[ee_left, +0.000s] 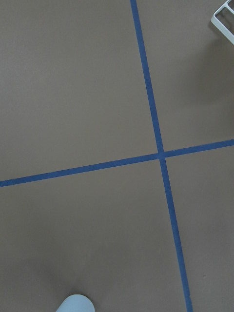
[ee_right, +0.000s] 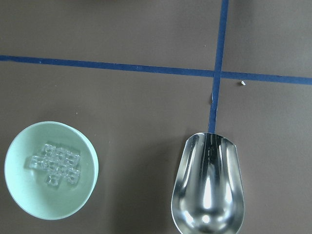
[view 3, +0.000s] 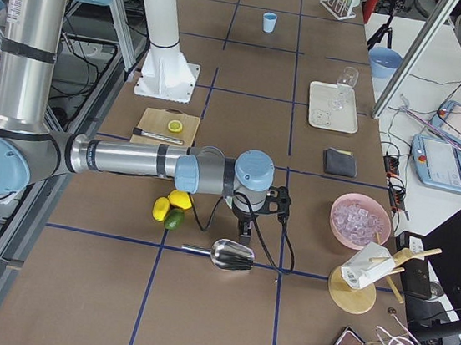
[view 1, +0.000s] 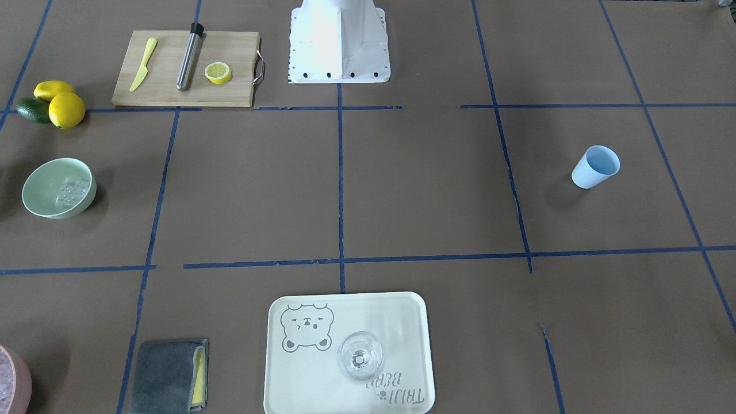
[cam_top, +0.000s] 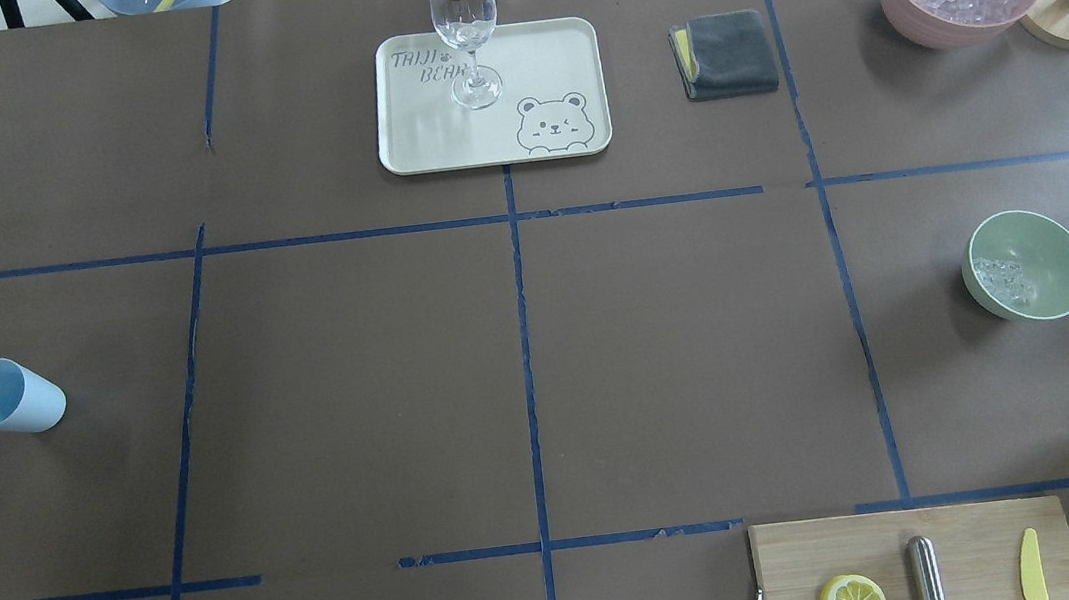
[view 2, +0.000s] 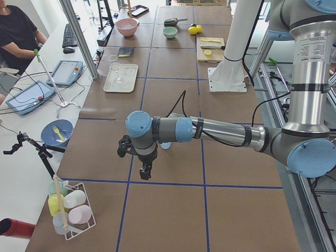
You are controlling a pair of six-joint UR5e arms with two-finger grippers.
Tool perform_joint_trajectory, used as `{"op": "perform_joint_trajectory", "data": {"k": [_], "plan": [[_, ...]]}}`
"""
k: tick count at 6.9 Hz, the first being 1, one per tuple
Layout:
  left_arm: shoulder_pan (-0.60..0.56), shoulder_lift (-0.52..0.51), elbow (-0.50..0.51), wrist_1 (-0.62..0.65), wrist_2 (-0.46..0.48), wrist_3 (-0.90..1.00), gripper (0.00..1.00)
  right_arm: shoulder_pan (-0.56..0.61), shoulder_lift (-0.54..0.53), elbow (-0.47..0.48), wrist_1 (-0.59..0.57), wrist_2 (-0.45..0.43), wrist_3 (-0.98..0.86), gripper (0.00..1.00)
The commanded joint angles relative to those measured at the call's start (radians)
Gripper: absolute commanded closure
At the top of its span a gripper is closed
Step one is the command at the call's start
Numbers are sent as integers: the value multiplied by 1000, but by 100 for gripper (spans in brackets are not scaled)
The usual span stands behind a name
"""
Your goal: Pour ice into bowl
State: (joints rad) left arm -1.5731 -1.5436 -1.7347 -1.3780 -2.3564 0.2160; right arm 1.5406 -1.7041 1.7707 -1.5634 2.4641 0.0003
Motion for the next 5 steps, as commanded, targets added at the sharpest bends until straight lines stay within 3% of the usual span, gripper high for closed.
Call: {"op": "perform_joint_trajectory", "data": {"k": [1, 5], "plan": [[2, -3, 29, -18, -7, -4, 0, 24, 6, -36, 2, 42, 4, 0], [2, -9, 34, -19, -7, -4, 0, 27, 6, -34, 3, 42, 3, 0]]}}
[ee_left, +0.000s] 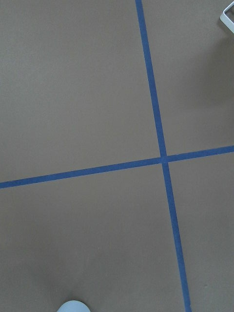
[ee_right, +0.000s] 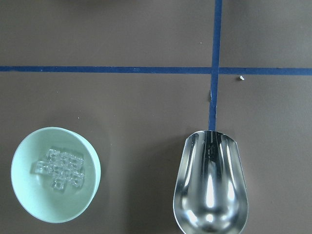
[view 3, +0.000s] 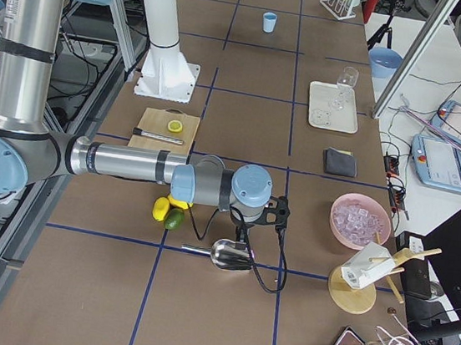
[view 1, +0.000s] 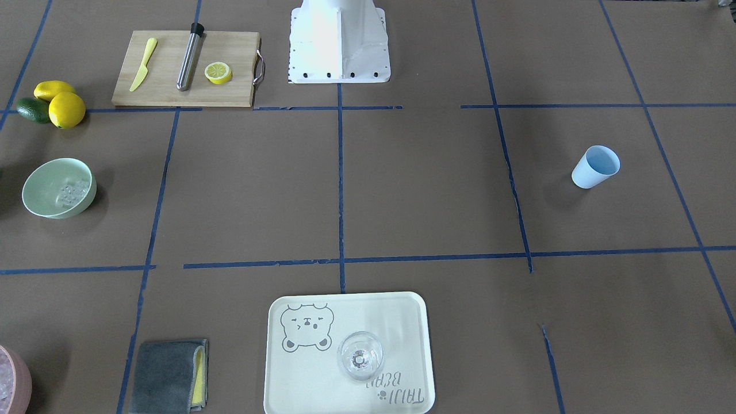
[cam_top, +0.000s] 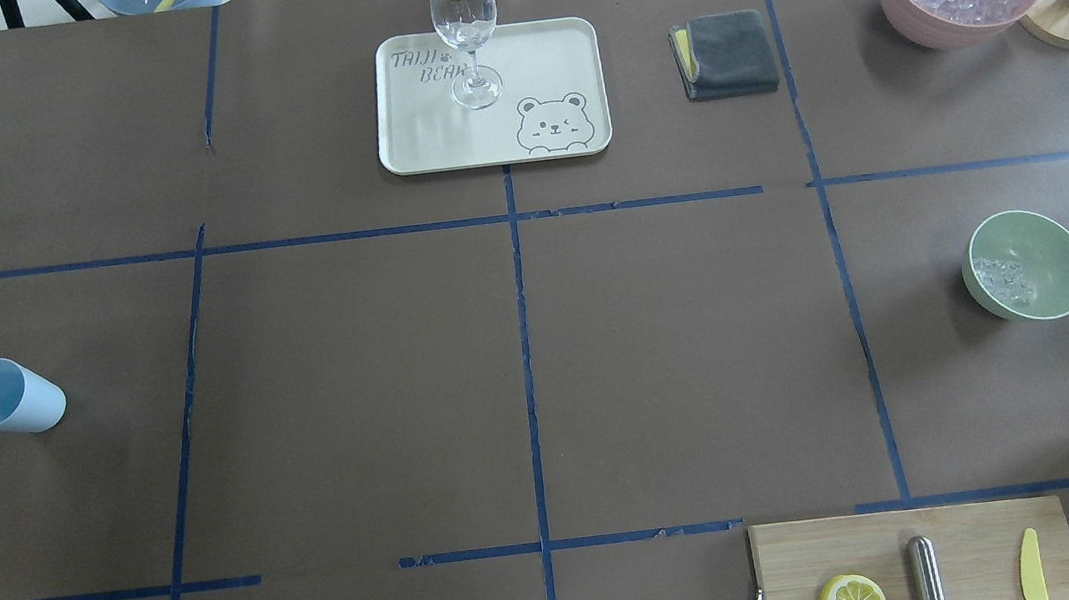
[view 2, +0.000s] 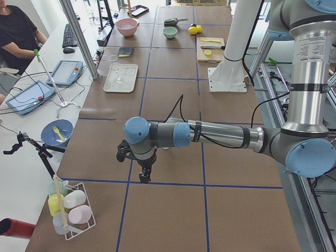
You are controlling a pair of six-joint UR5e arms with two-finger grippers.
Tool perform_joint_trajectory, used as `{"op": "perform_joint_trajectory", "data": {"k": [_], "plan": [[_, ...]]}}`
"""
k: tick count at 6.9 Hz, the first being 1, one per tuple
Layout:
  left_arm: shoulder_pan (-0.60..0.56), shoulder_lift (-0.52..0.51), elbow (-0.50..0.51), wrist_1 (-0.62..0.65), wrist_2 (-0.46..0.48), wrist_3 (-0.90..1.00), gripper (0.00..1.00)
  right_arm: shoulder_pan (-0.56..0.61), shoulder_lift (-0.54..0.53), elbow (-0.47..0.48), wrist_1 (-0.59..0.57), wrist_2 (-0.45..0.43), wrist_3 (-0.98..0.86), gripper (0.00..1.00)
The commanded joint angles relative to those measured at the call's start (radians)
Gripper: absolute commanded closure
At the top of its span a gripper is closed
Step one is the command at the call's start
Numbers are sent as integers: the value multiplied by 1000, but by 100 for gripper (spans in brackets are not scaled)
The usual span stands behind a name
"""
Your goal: Pour ice into bowl
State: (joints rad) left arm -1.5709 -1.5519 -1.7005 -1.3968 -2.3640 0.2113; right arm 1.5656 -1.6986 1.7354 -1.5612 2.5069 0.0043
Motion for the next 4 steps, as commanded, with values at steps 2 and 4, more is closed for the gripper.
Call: {"op": "perform_joint_trajectory", "data": {"k": [2, 4], "plan": [[0, -2, -2, -1, 2, 0, 0, 4, 0, 1, 1, -3, -4, 0], [0, -2, -2, -1, 2, 0, 0, 4, 0, 3, 19, -13, -6, 0]]}}
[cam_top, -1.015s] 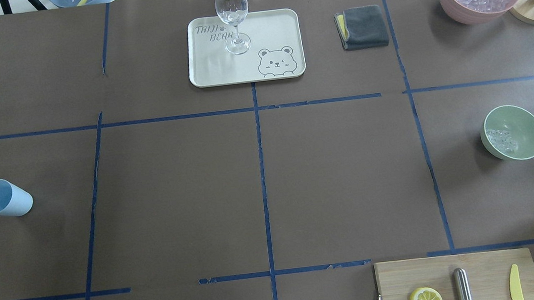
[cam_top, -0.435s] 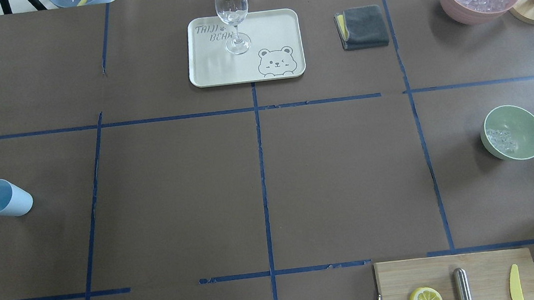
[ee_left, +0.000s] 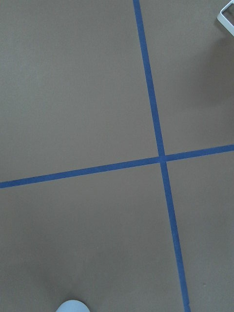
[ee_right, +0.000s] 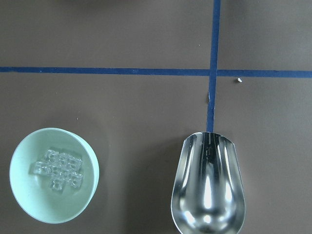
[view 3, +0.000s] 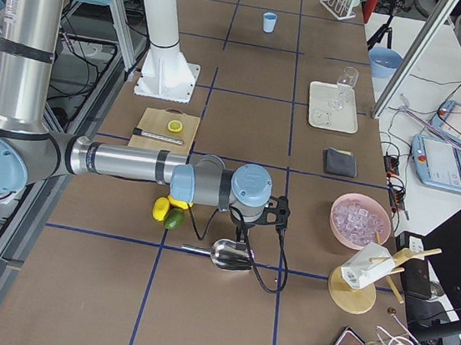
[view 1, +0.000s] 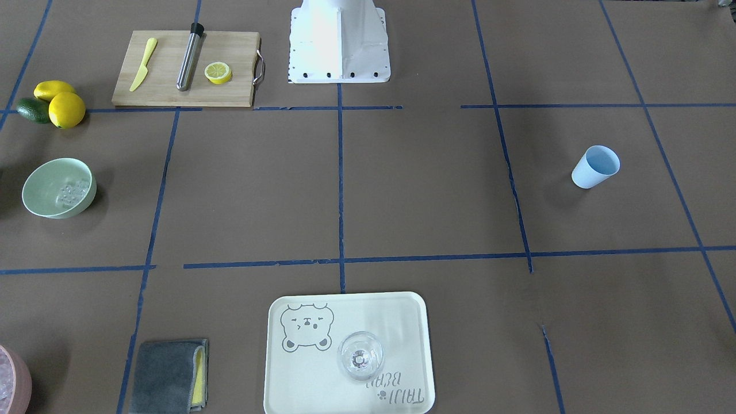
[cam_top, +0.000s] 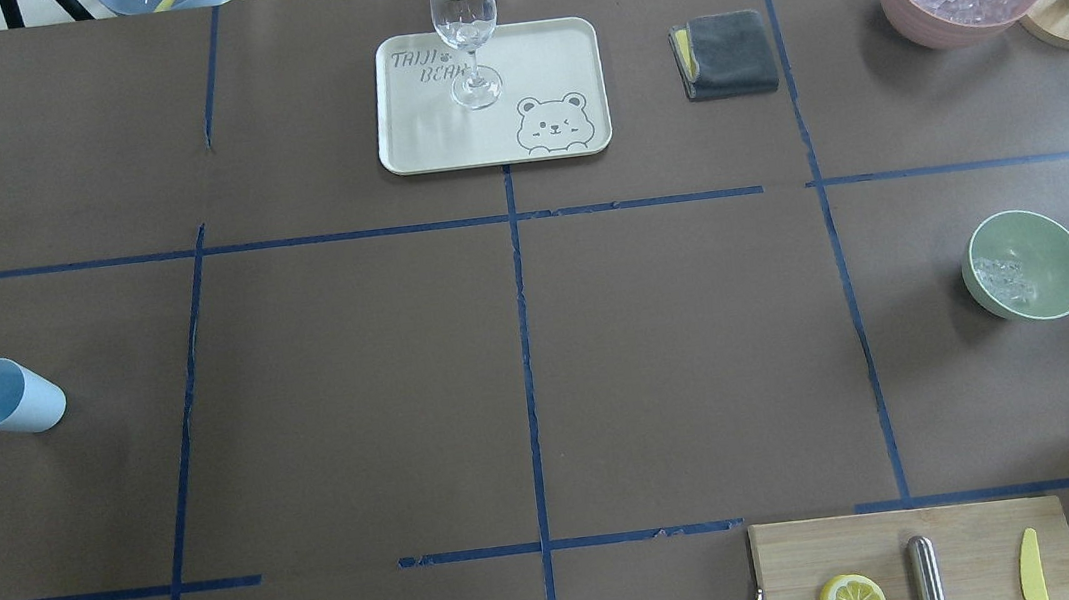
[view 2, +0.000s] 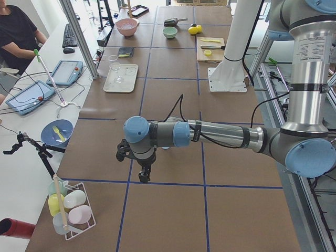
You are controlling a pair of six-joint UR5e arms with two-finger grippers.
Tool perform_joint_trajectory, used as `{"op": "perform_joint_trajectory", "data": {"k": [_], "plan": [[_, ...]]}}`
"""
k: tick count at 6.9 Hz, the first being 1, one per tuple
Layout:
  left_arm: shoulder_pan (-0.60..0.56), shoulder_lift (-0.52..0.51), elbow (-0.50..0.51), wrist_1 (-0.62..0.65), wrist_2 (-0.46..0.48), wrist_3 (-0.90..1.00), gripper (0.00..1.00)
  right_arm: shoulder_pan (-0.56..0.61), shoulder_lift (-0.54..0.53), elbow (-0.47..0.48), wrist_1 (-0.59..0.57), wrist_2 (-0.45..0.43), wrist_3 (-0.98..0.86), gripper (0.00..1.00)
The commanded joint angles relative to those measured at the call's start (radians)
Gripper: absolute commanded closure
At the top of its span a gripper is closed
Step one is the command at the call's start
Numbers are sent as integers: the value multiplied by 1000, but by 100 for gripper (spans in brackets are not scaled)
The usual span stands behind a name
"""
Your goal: Pour ice into bowl
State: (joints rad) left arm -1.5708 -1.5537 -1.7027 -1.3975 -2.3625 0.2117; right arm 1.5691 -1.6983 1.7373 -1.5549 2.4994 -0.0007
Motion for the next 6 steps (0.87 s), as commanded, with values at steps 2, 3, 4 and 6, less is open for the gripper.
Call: {"op": "perform_joint_trajectory", "data": {"k": [2, 3, 4, 6], "plan": [[0, -2, 1, -3, 2, 0, 0, 0, -4, -2, 47, -51, 1, 0], [0, 3, 5, -29, 3, -2, 0, 0, -4, -2, 48, -53, 1, 0], [0, 3, 8, -31, 3, -2, 0, 0, -3, -2, 48, -53, 1, 0], [0, 0, 9, -32, 5, -3, 0, 0, -3, -2, 48, -53, 1, 0]]}}
